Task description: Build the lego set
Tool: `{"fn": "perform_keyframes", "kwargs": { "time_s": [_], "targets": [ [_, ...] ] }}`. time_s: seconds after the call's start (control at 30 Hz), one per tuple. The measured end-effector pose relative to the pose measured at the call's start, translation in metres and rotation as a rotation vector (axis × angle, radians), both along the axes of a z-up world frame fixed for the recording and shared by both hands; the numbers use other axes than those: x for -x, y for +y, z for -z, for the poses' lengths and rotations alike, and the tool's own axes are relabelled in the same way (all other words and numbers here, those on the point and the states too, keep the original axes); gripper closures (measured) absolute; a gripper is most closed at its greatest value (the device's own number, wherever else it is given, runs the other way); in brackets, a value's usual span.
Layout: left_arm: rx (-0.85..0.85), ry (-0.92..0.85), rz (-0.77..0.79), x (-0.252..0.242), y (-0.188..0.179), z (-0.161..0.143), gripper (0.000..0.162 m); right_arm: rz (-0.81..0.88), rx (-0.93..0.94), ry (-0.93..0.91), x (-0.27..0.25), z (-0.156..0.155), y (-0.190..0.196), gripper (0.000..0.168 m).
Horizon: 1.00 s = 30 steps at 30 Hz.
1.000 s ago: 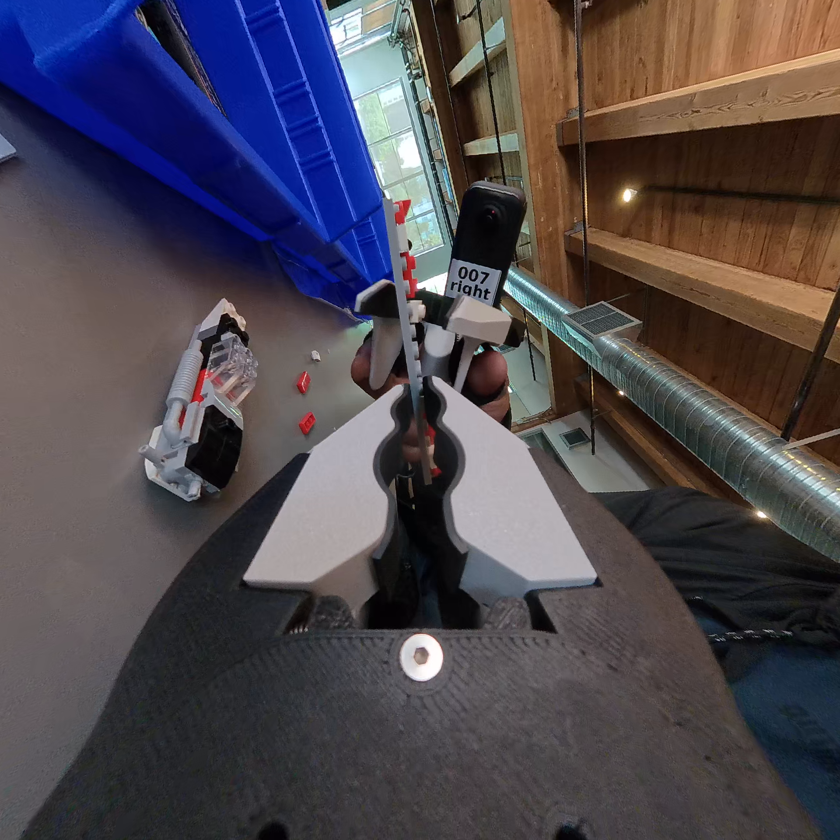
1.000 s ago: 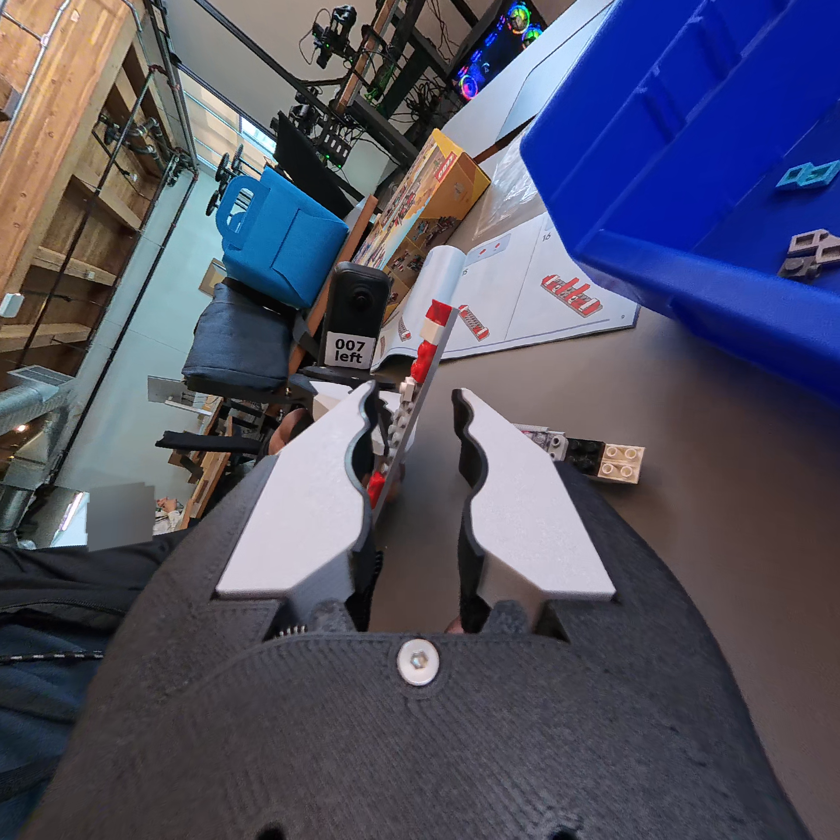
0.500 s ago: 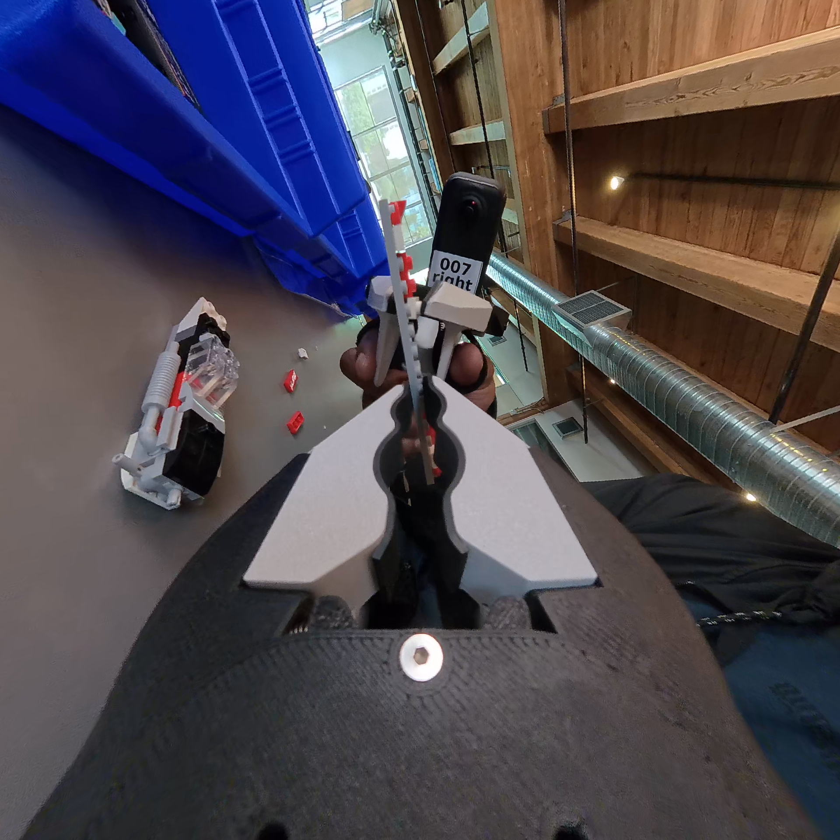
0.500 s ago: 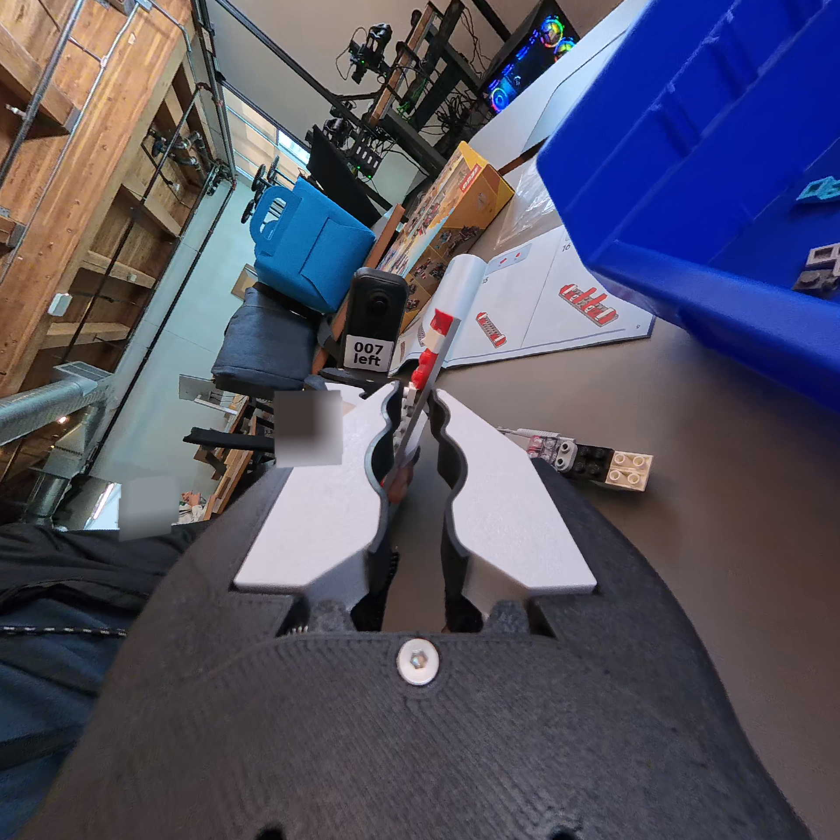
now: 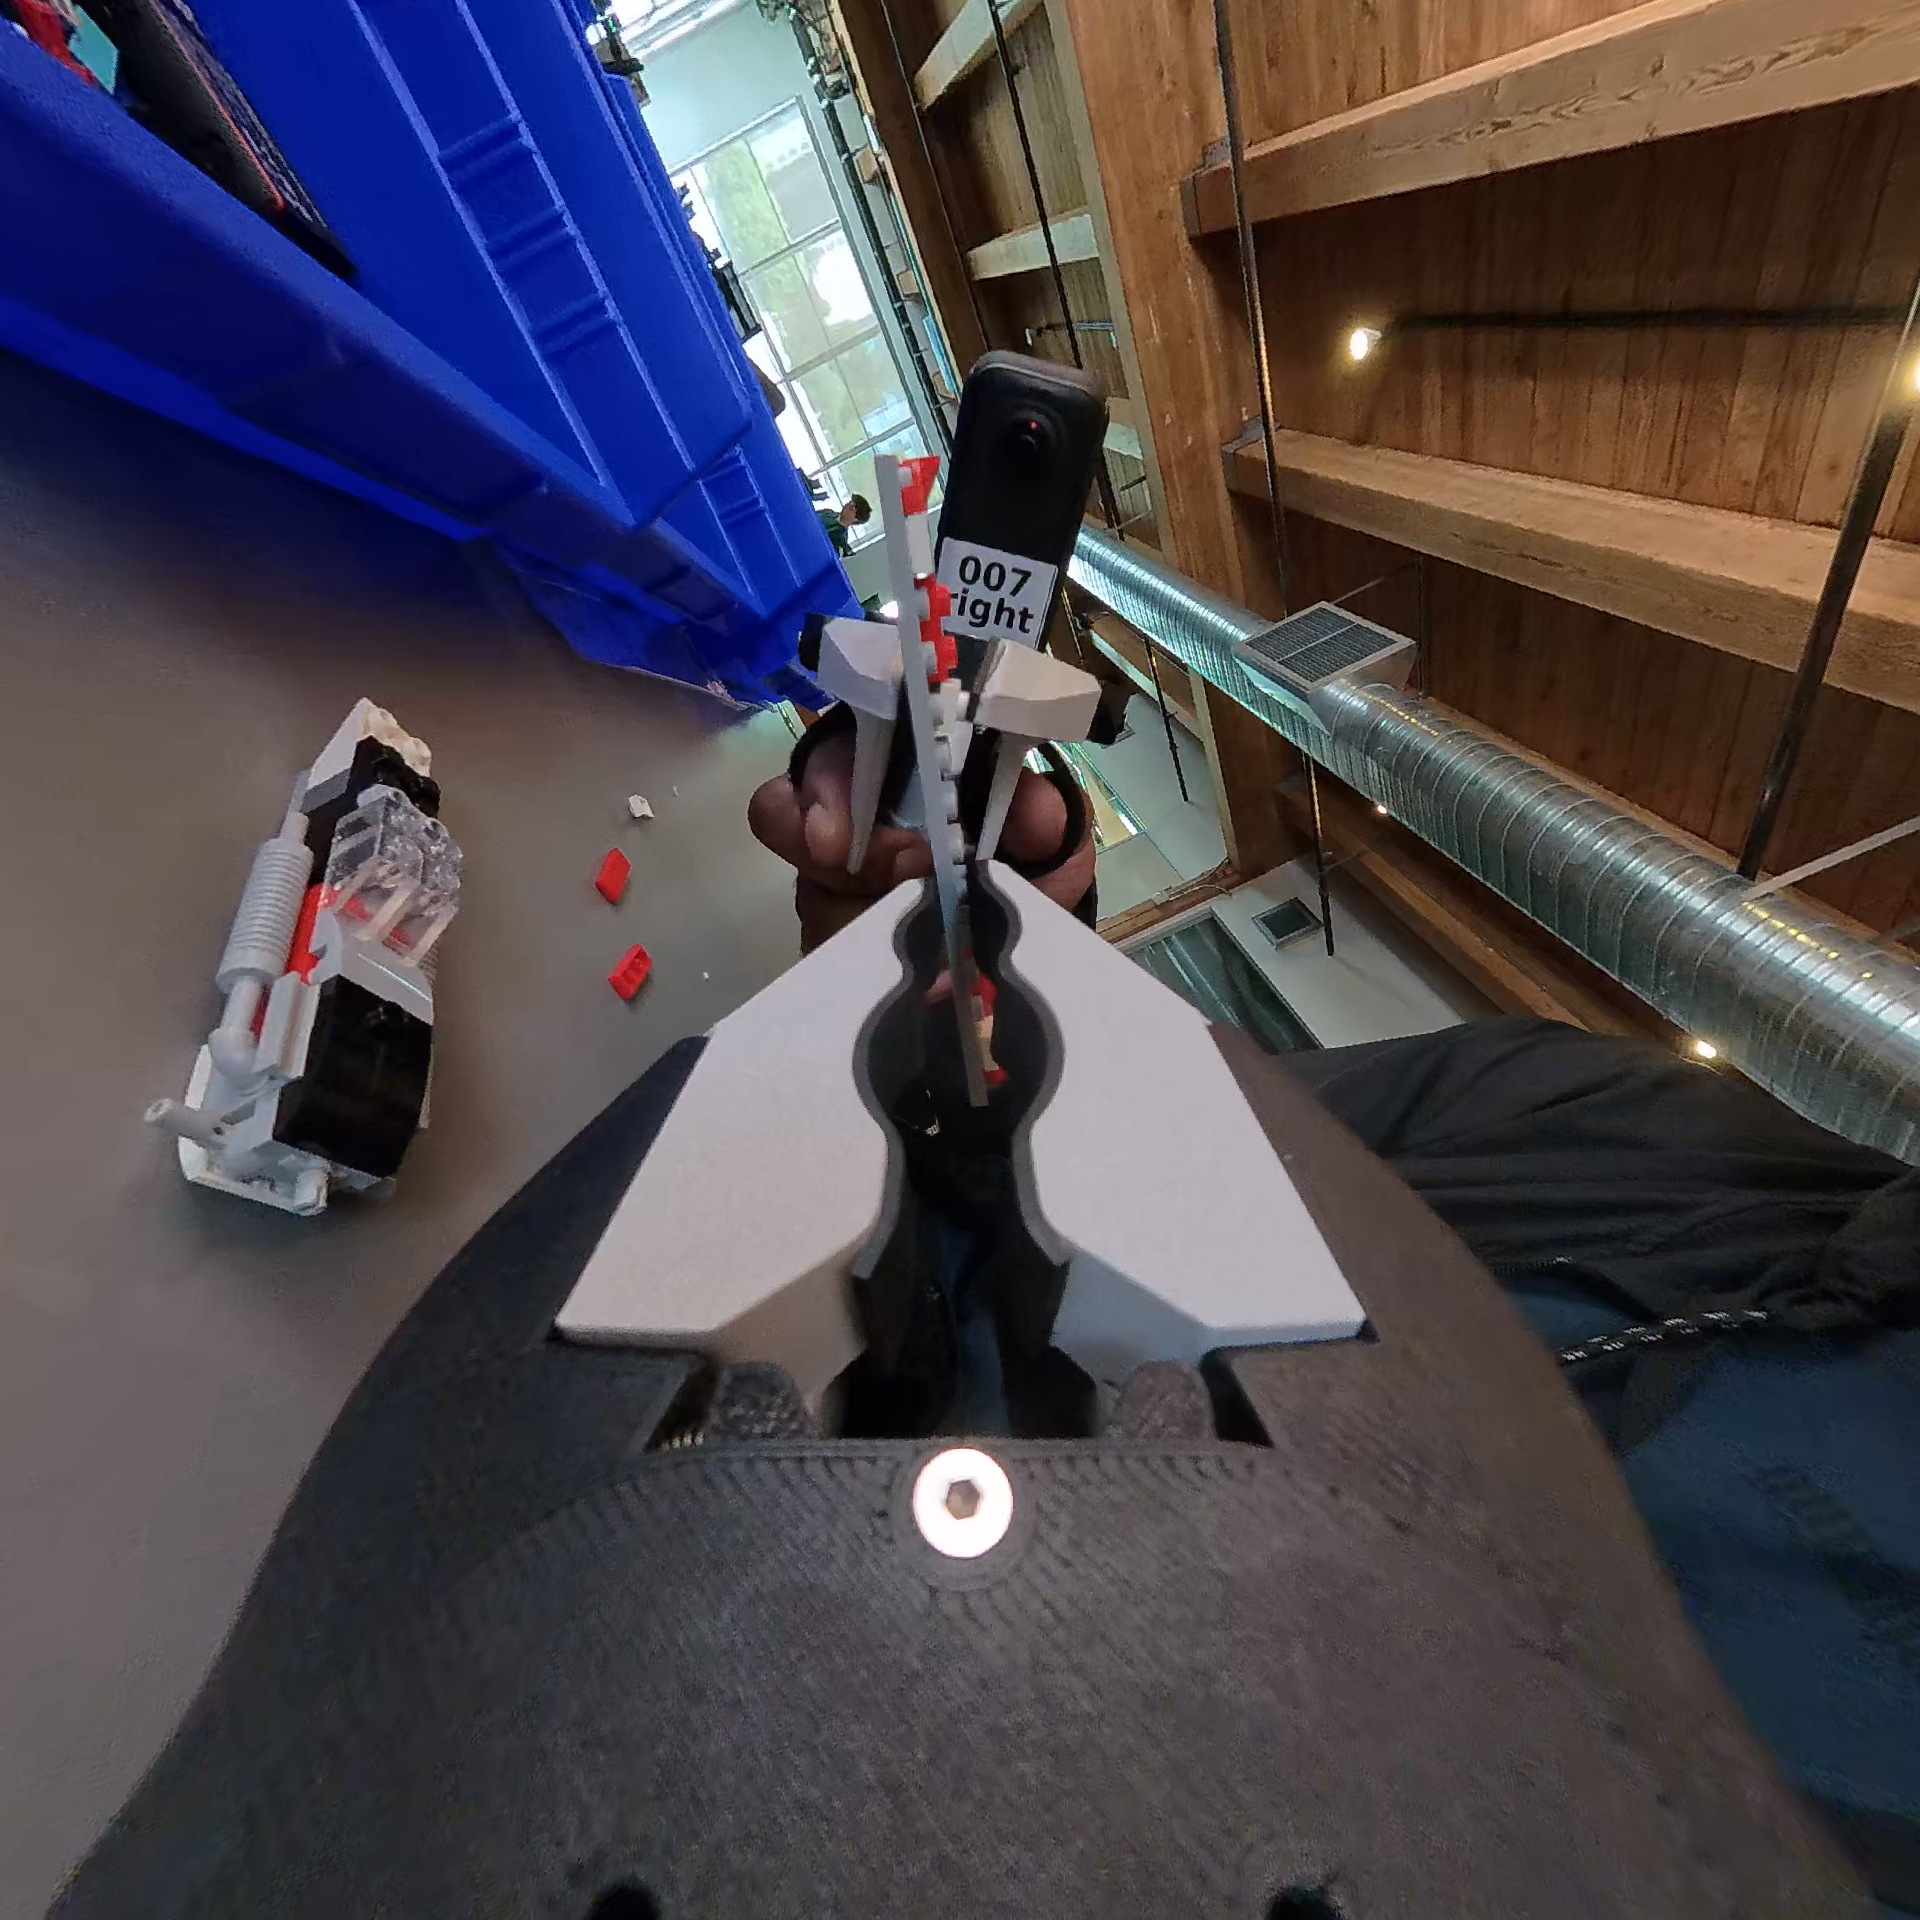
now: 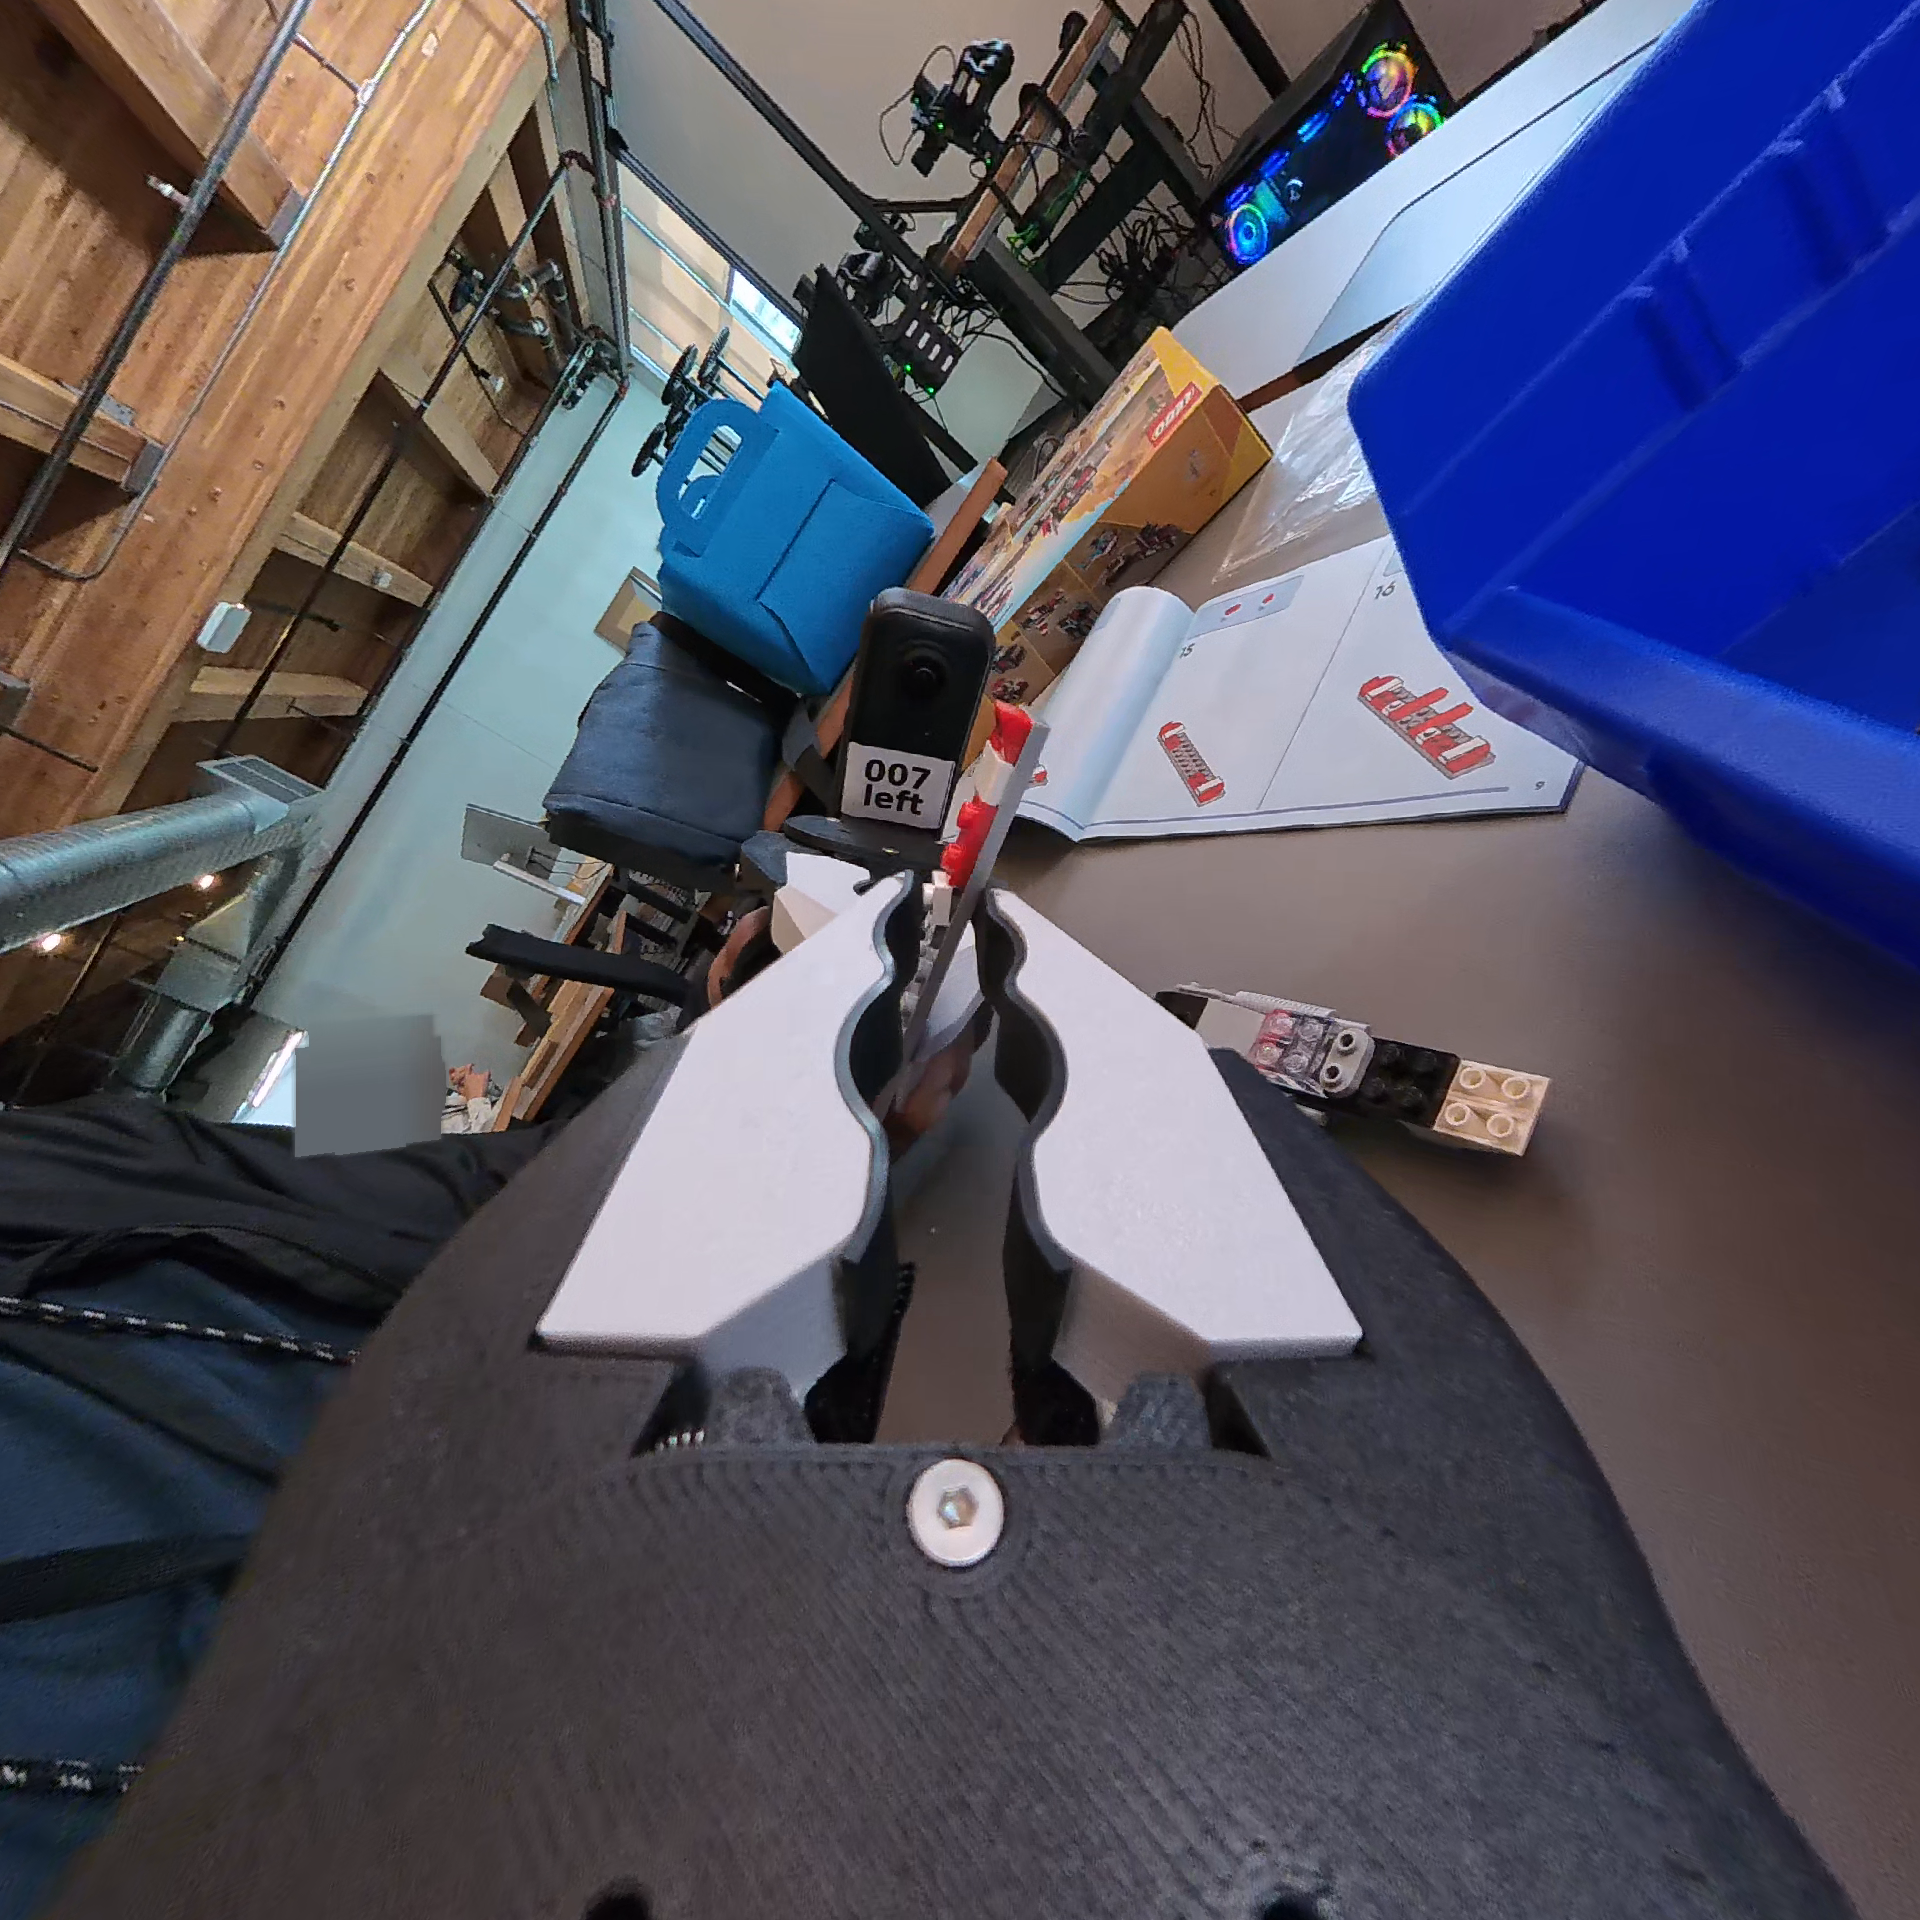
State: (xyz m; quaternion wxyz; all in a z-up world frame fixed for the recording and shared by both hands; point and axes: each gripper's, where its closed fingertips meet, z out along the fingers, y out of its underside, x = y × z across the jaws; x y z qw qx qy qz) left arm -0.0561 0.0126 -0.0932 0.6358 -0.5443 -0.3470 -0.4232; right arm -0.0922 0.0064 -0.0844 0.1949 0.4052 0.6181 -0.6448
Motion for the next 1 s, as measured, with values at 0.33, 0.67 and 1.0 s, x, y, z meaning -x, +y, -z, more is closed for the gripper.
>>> {"fn": "perform_keyframes", "kwargs": {
  "time_s": [0.33,0.67,1.0],
  "targets": [
    [0.010,0.061,-0.002,-0.002,0.000,-0.002,0.157,0.018,0.017,-0.019,-0.002,-0.003,0.000,0.160],
    [0.061,0.165,-0.019,-0.003,0.003,-0.002,0.156,0.021,0.044,-0.033,-0.005,-0.006,0.002,0.160],
    [0.030,0.242,-0.126,0.007,-0.001,-0.015,0.152,0.002,-0.015,0.088,-0.012,-0.013,-0.007,0.160]
  ]
}}
